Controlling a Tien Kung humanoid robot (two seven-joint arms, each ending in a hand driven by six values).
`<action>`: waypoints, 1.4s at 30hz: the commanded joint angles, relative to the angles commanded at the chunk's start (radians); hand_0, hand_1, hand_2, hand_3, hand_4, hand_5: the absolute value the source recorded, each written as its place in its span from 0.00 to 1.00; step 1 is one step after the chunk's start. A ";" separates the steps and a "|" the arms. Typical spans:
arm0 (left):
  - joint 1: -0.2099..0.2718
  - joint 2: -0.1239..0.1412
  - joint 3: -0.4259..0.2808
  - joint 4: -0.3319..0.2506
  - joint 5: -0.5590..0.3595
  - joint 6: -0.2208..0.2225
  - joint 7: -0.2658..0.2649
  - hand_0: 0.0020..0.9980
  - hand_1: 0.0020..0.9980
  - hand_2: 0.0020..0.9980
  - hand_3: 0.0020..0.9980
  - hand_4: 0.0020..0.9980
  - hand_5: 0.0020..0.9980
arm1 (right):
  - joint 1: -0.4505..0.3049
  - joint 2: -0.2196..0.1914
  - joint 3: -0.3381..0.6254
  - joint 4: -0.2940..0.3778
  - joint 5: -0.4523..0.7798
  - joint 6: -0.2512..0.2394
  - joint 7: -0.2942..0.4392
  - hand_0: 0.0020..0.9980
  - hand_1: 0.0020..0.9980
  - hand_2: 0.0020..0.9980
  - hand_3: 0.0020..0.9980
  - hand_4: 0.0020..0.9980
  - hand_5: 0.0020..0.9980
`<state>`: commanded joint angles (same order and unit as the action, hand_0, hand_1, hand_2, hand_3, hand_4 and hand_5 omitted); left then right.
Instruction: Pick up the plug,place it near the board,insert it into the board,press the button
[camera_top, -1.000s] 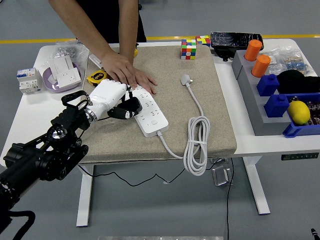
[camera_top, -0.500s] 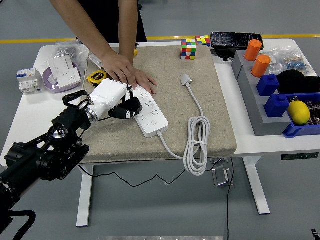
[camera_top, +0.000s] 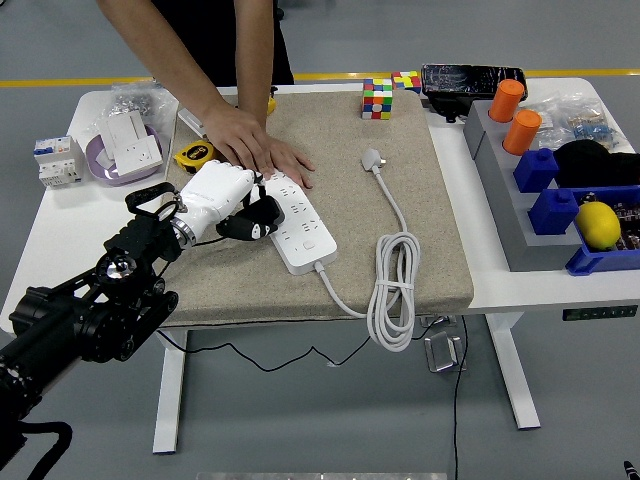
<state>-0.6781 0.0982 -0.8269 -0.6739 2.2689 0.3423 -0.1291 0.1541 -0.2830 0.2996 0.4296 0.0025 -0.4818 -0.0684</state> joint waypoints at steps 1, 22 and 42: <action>0.000 0.000 -0.001 0.001 0.000 0.000 0.000 0.42 0.55 0.49 0.56 0.72 0.26 | 0.000 0.000 0.000 0.000 0.001 0.000 0.000 0.95 0.88 0.82 0.82 1.00 1.00; -0.008 0.002 -0.023 -0.004 0.000 -0.023 0.000 0.79 0.89 0.88 0.85 0.79 0.30 | 0.005 0.001 0.002 0.001 0.001 0.001 0.001 0.96 0.88 0.82 0.81 1.00 1.00; 0.005 0.021 -0.021 -0.070 0.000 -0.074 -0.014 0.82 0.93 0.92 0.89 1.00 0.54 | 0.005 0.002 0.004 0.001 0.002 -0.001 0.001 0.96 0.88 0.82 0.81 1.00 1.00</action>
<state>-0.6734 0.1190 -0.8481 -0.7440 2.2689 0.2685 -0.1430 0.1595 -0.2805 0.3032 0.4303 0.0040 -0.4826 -0.0677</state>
